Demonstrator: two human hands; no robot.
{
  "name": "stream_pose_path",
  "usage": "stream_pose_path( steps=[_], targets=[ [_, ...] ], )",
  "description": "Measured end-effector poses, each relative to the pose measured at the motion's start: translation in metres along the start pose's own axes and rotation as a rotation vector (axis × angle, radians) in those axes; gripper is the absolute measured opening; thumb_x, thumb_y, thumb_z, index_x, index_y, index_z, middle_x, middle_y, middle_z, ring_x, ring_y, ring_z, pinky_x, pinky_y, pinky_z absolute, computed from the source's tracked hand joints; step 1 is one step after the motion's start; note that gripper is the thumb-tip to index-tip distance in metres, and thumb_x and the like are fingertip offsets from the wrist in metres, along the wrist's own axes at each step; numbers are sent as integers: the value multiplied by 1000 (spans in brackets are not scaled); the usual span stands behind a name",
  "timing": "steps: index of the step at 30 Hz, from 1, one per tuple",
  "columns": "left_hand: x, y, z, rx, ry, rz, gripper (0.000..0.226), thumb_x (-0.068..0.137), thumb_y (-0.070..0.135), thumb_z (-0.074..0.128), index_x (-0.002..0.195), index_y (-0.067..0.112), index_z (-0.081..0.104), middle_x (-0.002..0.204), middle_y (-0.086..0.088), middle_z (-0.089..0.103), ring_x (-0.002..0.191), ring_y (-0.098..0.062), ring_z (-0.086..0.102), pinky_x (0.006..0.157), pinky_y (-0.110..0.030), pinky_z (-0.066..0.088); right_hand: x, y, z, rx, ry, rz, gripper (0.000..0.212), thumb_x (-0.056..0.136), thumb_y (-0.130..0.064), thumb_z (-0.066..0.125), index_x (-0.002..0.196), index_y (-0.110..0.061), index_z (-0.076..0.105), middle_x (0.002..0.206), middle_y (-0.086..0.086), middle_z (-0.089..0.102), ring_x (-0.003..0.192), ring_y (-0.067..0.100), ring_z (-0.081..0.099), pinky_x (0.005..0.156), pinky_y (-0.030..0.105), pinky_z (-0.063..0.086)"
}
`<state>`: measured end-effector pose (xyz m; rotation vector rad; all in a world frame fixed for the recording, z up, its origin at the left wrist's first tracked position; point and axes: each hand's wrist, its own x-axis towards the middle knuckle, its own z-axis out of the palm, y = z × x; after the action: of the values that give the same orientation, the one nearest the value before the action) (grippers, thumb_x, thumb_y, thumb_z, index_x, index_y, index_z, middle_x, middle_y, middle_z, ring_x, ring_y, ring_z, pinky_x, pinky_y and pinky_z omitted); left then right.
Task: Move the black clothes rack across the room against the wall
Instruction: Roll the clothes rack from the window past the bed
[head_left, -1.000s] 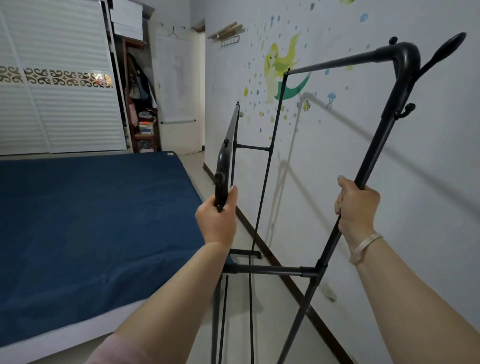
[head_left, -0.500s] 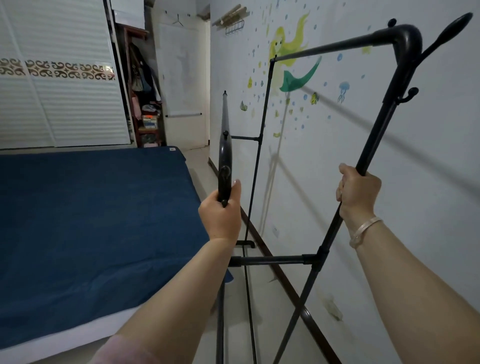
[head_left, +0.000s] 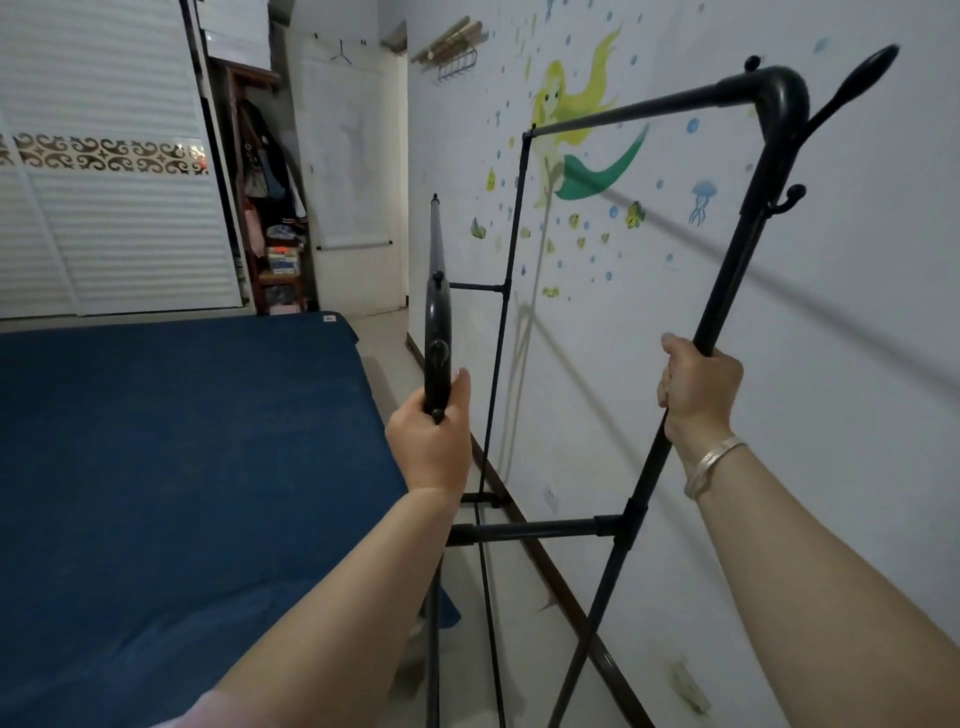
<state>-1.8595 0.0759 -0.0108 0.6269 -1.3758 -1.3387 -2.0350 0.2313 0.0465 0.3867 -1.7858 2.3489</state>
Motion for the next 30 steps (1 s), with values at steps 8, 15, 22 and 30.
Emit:
stream_pose_path(
  steps=[8, 15, 22, 30],
  targets=[
    [42, -24, 37, -11, -21, -16, 41, 75, 58, 64, 45, 33, 50, 43, 11, 42, 48, -14, 43, 45, -32, 41, 56, 28, 27, 12, -3, 19, 37, 73, -17, 65, 51, -21, 36, 36, -9, 32, 31, 12, 28, 36, 21, 24],
    [65, -41, 86, 7, 18, 27, 45, 85, 43, 67, 44, 37, 51, 40, 14, 42, 41, -2, 39, 40, -15, 35, 117, 49, 37, 4, -69, 18, 35, 76, -16, 64, 52, -19, 39, 36, -9, 33, 31, 12, 30, 36, 21, 26],
    [51, -48, 149, -19, 39, 18, 41, 87, 44, 66, 48, 38, 53, 42, 13, 45, 43, -5, 42, 43, -19, 41, 186, 62, 20, -25, -108, -17, 40, 78, -17, 64, 51, -19, 36, 35, -9, 34, 31, 12, 31, 35, 21, 27],
    [8, -47, 223, -50, -164, -23, 24, 89, 40, 66, 69, 30, 58, 57, 8, 49, 55, -14, 47, 54, -35, 48, 253, 64, -25, -148, 62, -91, 36, 74, -33, 66, 57, -20, 38, 56, 8, 39, 50, 23, 36, 48, 32, 31]
  ],
)
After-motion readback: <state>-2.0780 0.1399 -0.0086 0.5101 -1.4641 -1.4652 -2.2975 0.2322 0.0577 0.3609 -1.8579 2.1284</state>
